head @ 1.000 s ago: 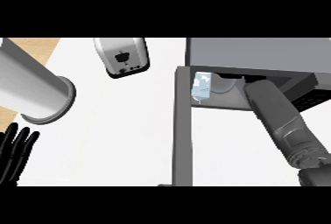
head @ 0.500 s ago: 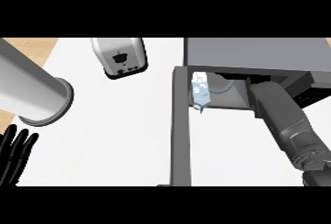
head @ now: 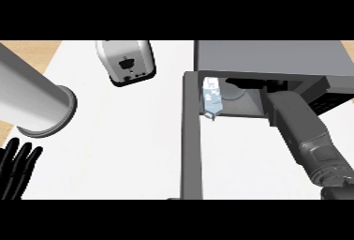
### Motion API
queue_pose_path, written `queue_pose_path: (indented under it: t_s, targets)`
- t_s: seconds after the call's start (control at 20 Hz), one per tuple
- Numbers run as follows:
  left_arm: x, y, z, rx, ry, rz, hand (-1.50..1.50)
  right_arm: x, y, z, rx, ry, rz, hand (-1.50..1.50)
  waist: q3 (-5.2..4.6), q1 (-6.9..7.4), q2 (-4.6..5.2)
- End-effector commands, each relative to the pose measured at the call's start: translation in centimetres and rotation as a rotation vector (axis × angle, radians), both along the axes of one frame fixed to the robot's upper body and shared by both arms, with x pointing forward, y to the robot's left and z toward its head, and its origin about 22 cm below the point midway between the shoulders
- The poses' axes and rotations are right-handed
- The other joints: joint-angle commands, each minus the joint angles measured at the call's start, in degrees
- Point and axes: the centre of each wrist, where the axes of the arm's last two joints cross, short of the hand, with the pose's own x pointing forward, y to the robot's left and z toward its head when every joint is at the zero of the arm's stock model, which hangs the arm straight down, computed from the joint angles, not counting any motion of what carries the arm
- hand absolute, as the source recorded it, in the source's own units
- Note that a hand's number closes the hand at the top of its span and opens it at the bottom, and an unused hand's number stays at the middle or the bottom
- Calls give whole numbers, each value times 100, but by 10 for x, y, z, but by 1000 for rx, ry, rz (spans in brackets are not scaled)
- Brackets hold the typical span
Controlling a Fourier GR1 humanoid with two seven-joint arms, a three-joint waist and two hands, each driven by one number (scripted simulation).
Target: Pick up the milk, place it into the microwave and close the microwave
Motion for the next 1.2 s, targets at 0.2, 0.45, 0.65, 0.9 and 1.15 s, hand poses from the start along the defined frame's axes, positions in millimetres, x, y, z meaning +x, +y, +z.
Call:
queue_pose_path:
  t_s: [0.2,0.45,0.65,0.9,1.15]
  targets:
    - [0,-10,-1,-7,-9,-7,-150,-37,-27,-50,132,55,102,-150,15,-274,-110]
    - [-4,-7,-2,-24,4,-8,-150,-67,-17,-89,132,119,57,-150,13,-281,-117]
    - [-8,-13,3,-24,10,0,-150,-75,-10,-97,172,166,102,-150,11,-306,-139]
    - [-5,-9,5,3,35,-14,-150,-111,-31,-124,284,143,132,-150,13,-381,-140]
    - [-2,-9,-7,-27,43,-156,-150,-145,3,-149,323,138,115,-150,5,-345,-142]
